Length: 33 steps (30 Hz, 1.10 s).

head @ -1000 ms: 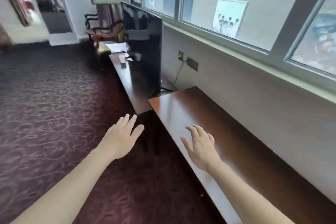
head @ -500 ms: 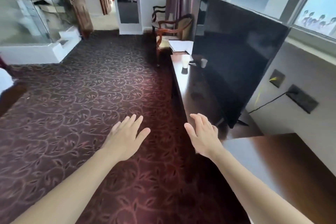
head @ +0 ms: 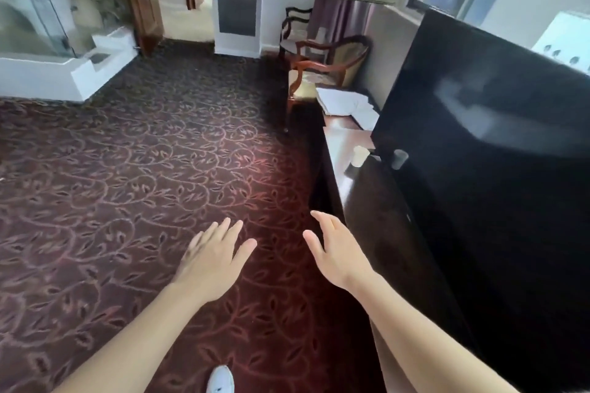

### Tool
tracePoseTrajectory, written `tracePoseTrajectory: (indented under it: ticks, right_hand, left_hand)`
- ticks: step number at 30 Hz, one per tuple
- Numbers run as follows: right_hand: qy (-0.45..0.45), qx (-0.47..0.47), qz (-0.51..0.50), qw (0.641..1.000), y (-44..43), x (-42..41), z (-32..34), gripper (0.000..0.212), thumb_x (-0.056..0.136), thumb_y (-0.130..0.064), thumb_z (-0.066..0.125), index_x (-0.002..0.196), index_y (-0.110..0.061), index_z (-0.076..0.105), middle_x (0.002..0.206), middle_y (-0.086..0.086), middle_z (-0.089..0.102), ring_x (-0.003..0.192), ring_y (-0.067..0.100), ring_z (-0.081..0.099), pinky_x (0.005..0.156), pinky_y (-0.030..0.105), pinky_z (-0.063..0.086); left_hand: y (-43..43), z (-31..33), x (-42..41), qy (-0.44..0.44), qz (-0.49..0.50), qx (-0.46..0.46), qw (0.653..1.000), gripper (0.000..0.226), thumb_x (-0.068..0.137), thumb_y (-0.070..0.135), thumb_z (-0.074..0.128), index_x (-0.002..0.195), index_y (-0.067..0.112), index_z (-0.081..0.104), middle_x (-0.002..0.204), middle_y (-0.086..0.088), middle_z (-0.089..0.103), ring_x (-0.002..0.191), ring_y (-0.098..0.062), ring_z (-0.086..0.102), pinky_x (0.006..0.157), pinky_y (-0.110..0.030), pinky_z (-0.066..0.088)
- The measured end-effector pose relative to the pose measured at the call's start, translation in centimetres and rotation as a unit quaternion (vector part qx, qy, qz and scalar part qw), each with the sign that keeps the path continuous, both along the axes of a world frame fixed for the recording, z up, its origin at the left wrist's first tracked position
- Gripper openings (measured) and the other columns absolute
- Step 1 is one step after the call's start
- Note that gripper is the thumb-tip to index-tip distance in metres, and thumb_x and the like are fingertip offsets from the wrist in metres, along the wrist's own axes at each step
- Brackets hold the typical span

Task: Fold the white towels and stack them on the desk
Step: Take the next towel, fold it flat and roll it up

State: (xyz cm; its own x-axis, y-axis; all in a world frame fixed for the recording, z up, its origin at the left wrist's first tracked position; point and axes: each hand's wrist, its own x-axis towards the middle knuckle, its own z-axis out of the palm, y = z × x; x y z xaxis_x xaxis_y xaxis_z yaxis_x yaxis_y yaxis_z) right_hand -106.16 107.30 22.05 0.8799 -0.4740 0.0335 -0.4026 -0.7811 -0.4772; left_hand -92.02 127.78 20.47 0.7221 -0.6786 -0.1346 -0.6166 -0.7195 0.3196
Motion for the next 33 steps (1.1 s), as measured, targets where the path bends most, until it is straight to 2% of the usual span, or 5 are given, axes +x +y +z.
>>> tracePoseTrajectory:
  ticks: [5, 14, 24, 30, 33]
  right_hand:
    - [0.036, 0.037, -0.053, 0.997, -7.2, 9.4, -0.2, 0.056, 0.104, -0.043, 0.040, 0.153, -0.017, 0.033, 0.155, 0.002, 0.037, 0.144, 0.017, 0.032, 0.118, 0.028, 0.024]
    - [0.022, 0.074, -0.133, 0.988, -23.8, 25.5, -1.5, 0.055, 0.104, -0.044, 0.037, 0.151, -0.017, 0.034, 0.153, 0.002, 0.039, 0.141, 0.017, 0.037, 0.114, 0.026, 0.027]
    - [0.079, 0.123, -0.128, 0.981, -44.1, 46.4, -5.2, 0.056, 0.103, -0.048, 0.033, 0.149, -0.017, 0.035, 0.150, 0.007, 0.042, 0.135, 0.025, 0.042, 0.112, 0.040, 0.035]
    - [0.106, 0.135, -0.149, 0.974, -54.9, 58.6, -5.9, 0.062, 0.102, -0.056, 0.027, 0.149, -0.017, 0.035, 0.149, 0.006, 0.044, 0.136, 0.025, 0.042, 0.113, 0.039, 0.033]
    - [0.118, 0.156, -0.189, 0.962, -60.5, 63.6, -7.4, 0.060, 0.102, -0.055, 0.027, 0.149, -0.018, 0.036, 0.149, 0.002, 0.043, 0.137, 0.023, 0.040, 0.113, 0.036, 0.033]
  left_hand:
    - [-9.8, -0.7, 11.8, 0.038, -0.052, 0.019, 0.998, 0.074, 0.095, 0.067, 0.014, 0.156, 0.026, 0.023, 0.165, -0.001, 0.019, 0.152, -0.020, 0.014, 0.122, -0.039, 0.011]
    - [-30.5, 0.2, 30.0, 0.022, -0.164, 0.027, 0.986, 0.081, 0.091, 0.070, 0.007, 0.156, 0.024, 0.023, 0.165, 0.000, 0.016, 0.152, -0.016, 0.009, 0.124, -0.038, 0.003]
    - [-49.1, -0.2, 50.1, -0.006, -0.167, 0.049, 0.985, 0.105, 0.074, 0.081, -0.013, 0.154, 0.027, 0.028, 0.163, 0.004, 0.024, 0.151, -0.013, 0.013, 0.123, -0.036, 0.013]
    - [-59.8, -3.7, 63.3, 0.042, -0.158, 0.068, 0.984, 0.107, 0.071, 0.082, -0.012, 0.155, 0.028, 0.026, 0.163, 0.001, 0.025, 0.151, -0.017, 0.016, 0.122, -0.038, 0.018]
    - [-66.6, -6.4, 69.6, 0.075, -0.186, 0.079, 0.976, 0.083, 0.089, 0.074, 0.007, 0.155, 0.028, 0.026, 0.163, 0.002, 0.022, 0.151, -0.016, 0.019, 0.122, -0.037, 0.017]
